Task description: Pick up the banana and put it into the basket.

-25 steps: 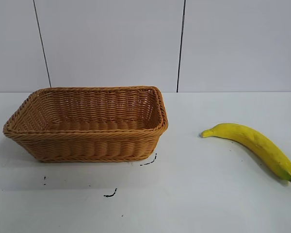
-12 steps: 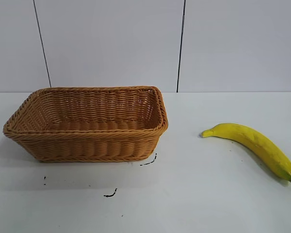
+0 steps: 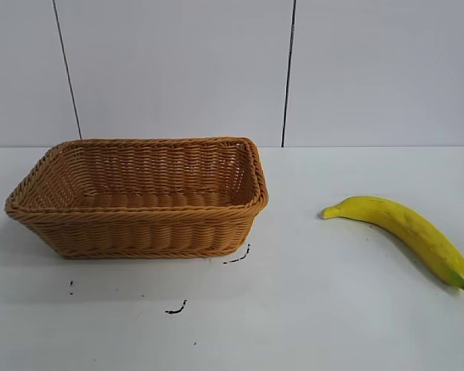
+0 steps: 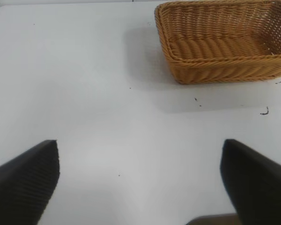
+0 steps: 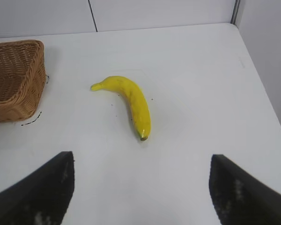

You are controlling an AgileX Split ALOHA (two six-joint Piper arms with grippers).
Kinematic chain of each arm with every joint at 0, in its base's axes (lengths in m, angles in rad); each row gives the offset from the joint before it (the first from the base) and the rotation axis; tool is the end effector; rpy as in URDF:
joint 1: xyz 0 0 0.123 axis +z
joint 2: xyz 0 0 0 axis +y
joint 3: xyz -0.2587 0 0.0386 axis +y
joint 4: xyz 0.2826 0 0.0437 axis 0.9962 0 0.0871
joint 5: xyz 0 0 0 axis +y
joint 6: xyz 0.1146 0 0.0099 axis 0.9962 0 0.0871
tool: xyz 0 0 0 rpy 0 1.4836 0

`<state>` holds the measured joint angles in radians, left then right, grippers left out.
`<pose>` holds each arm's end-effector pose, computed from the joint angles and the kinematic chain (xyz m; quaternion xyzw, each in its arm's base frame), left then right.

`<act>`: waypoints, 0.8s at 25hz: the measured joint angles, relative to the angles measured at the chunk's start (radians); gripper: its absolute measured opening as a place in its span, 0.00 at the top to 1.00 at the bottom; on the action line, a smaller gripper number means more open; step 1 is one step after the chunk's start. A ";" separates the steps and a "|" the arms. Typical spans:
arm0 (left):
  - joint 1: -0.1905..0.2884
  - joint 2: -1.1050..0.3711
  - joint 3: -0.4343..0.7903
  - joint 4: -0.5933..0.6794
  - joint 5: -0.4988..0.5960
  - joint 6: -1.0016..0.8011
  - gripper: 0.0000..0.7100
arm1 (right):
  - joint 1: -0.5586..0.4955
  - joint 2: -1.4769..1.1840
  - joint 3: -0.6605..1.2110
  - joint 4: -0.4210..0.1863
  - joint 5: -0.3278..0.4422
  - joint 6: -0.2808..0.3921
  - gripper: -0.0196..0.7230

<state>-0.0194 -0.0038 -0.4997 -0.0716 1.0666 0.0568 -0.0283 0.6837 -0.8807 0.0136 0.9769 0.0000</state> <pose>0.0695 -0.0086 0.2827 0.0340 0.8526 -0.0260 0.5208 0.1808 -0.0038 0.3410 0.0139 0.9050 0.0007 0.4251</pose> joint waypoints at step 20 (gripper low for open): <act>0.000 0.000 0.000 0.000 0.000 0.000 0.02 | 0.055 0.987 -0.631 0.030 0.121 -0.167 0.04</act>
<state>-0.0194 -0.0038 -0.4997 -0.0716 1.0666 0.0568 0.0264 1.6711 -1.5121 0.0435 1.0980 -0.1667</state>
